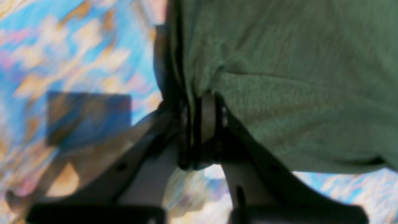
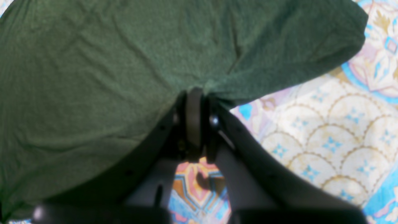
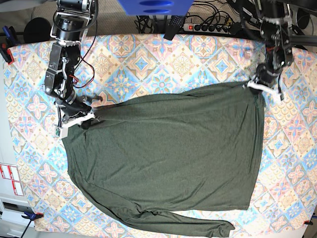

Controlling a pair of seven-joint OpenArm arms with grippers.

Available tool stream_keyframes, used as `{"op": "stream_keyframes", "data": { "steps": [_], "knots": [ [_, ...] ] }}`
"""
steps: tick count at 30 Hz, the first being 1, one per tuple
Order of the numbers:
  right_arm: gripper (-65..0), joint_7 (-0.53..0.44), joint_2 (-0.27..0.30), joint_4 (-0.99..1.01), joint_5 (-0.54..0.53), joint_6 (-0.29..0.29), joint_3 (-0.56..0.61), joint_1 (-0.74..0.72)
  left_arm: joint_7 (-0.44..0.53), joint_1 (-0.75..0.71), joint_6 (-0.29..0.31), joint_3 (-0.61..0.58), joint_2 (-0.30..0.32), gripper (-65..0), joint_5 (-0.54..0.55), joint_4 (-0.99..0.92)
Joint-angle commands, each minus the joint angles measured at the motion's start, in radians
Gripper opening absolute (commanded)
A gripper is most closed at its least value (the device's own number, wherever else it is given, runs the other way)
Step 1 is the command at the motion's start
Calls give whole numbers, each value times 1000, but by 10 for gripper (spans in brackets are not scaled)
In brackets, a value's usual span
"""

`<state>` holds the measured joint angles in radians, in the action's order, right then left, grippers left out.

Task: Fold the T-shirt properly
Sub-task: 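Lift both shoulders and pull them away from the hem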

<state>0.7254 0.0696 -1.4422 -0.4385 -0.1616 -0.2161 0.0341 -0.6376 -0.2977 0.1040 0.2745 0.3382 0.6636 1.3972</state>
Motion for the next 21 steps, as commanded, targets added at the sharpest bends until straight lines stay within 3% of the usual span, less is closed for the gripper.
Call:
{"op": "stream_keyframes", "data": {
  "steps": [1,11,21],
  "knots": [
    [-648,-11,8,-16,-7,-5,-9,20,11,-16,7,4,14,-650,6,41],
    [-648,-22,8,-75,-7,-5,-9,125,12,-137,7,6,69,-650,8,182],
    [-648,-60,8,-84,-6,-5,-9,125,12,-65,7,81,63,-650,8,184]
  ]
}}
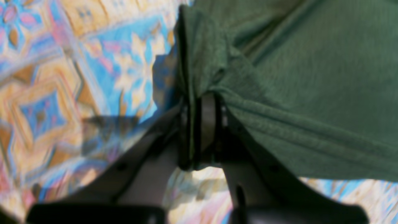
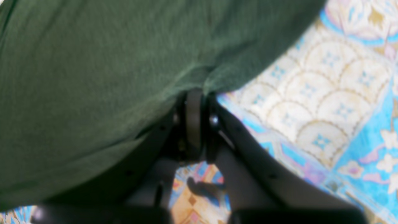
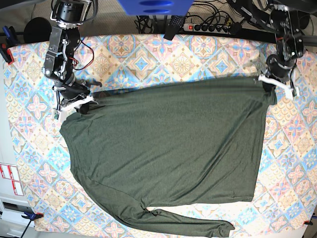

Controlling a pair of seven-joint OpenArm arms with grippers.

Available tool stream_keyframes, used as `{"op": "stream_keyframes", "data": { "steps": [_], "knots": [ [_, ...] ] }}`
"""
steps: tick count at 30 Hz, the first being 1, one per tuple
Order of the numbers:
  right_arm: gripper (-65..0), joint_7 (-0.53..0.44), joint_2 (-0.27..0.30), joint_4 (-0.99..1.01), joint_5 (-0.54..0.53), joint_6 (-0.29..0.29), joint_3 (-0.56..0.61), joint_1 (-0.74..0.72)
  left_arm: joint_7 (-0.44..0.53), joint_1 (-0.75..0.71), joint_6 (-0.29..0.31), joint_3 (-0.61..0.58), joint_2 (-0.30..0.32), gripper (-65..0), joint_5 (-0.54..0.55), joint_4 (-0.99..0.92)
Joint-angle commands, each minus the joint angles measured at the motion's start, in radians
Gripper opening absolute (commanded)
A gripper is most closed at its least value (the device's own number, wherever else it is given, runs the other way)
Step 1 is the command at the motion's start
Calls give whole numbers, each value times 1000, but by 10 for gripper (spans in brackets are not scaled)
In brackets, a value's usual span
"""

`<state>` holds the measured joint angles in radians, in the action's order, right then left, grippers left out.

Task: Fold the T-shirt properly
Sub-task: 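Lift both shoulders and pull them away from the hem, then lower the held shoulders back onto the tablecloth with both grippers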

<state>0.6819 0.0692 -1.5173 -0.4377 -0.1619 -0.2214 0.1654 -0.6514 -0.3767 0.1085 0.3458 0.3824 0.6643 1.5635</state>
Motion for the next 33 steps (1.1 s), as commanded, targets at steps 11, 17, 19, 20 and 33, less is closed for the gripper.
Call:
{"op": "stream_keyframes", "data": {
  "steps": [11,17,19,20,33],
  "knots": [
    [-648,-18,8,137,-3,-5,-2,-209,17,216,1,2,-4,-650,2,10],
    [-648,-20,8,245,-3,-5,-2,-335,17,327,1,0,-29,-650,-5,-90],
    [-648,-20,8,266,-2,-5,-2,-361,17,365,1,0,-30,-650,-4,-148],
    [-648,-20,10,277,-2,-5,-2,-375,17,381,1,0,-30,-650,-4,-173],
    [-648,-17,16,274,-5,-5,-43,-336,17,422,1,0,-32,-650,4,-248]
  ]
}}
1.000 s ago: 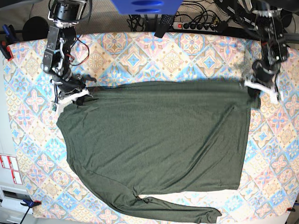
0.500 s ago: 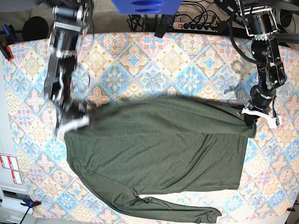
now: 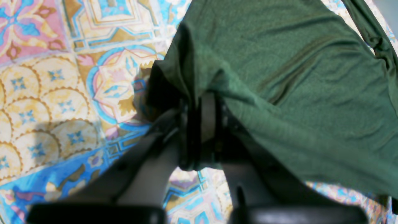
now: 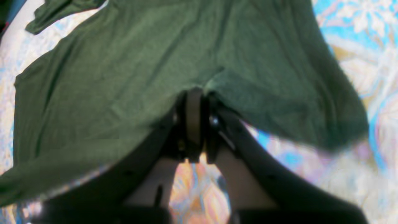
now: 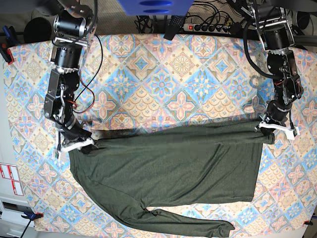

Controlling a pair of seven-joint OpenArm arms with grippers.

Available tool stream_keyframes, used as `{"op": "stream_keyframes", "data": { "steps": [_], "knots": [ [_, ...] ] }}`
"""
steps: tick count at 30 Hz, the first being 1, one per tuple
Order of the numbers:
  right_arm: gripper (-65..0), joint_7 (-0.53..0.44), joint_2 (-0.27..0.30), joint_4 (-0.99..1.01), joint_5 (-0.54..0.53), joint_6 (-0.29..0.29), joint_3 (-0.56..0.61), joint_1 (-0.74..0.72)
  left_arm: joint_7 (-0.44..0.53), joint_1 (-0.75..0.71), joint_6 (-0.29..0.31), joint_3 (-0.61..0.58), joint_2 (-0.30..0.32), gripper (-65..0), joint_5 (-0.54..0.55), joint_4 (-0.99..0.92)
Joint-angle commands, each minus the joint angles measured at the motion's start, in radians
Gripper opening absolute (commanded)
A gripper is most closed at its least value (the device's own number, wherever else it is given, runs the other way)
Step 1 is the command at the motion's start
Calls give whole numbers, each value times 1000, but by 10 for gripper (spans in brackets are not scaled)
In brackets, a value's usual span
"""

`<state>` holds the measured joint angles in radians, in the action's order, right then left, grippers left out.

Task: Fold the T-shirt properly
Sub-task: 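Lower the held shoulders back onto the tablecloth with both grippers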

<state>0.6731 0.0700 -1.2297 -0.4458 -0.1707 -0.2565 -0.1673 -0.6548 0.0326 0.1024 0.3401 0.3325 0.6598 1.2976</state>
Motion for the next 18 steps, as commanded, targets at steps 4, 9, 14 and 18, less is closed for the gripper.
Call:
{"op": "stream_keyframes", "data": {
  "steps": [4,9,14,18],
  "knots": [
    [-648,-8,15,-74,3,4,-50,74,20,-41,7,6,20,-650,8,60],
    [-648,-3,15,-180,2,4,-50,190,20,-144,7,6,20,-650,8,190],
    [-648,-2,15,-318,2,4,-50,308,20,-265,7,11,21,-650,8,328],
    [-648,-2,15,-402,2,4,-50,391,20,-348,7,15,23,-650,10,406]
  ]
}}
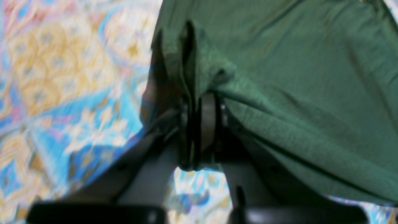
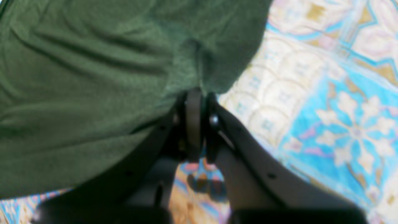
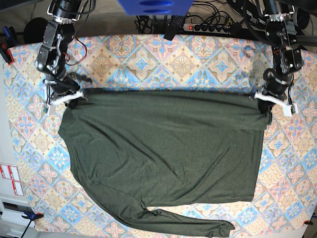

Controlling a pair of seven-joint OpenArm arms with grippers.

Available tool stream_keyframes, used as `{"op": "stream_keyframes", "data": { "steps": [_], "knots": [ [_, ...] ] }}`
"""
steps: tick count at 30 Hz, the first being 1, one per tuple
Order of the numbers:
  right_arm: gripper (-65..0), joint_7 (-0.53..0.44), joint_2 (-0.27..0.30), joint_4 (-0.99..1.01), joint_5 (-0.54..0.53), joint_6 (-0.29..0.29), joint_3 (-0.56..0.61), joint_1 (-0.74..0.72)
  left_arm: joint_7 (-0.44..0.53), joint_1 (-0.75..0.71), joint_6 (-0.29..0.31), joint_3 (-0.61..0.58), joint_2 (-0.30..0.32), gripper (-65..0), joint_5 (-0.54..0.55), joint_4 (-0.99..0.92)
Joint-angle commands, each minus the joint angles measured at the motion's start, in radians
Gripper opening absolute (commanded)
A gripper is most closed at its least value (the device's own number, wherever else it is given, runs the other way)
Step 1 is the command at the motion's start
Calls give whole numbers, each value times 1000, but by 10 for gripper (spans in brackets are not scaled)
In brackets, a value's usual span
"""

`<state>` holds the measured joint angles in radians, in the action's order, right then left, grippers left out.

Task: Fold the T-shirt properly
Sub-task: 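Lower the held shoulders back onto the tablecloth with both grippers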

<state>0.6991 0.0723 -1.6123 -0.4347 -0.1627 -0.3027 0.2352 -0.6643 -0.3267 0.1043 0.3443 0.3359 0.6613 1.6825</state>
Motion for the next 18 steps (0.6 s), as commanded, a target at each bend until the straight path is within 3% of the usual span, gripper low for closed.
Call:
{"op": "stream_keyframes", "data": {
  "steps": [1,7,14,18],
  "knots": [
    [-648,-28,13,-38,-10,-4,-3,8,31,-10,5,12,19,-650,8,38],
    [-648,-28,13,-102,-10,-4,-3,57,34,-82,5,39,16,-650,8,90],
    [-648,-29,13,-56,-6,-4,-3,49,38,-51,5,39,16,-650,8,86],
    [-648,-29,13,-12,-6,-4,-3,-55,33,5,5,35,16,-650,8,63]
  ]
}}
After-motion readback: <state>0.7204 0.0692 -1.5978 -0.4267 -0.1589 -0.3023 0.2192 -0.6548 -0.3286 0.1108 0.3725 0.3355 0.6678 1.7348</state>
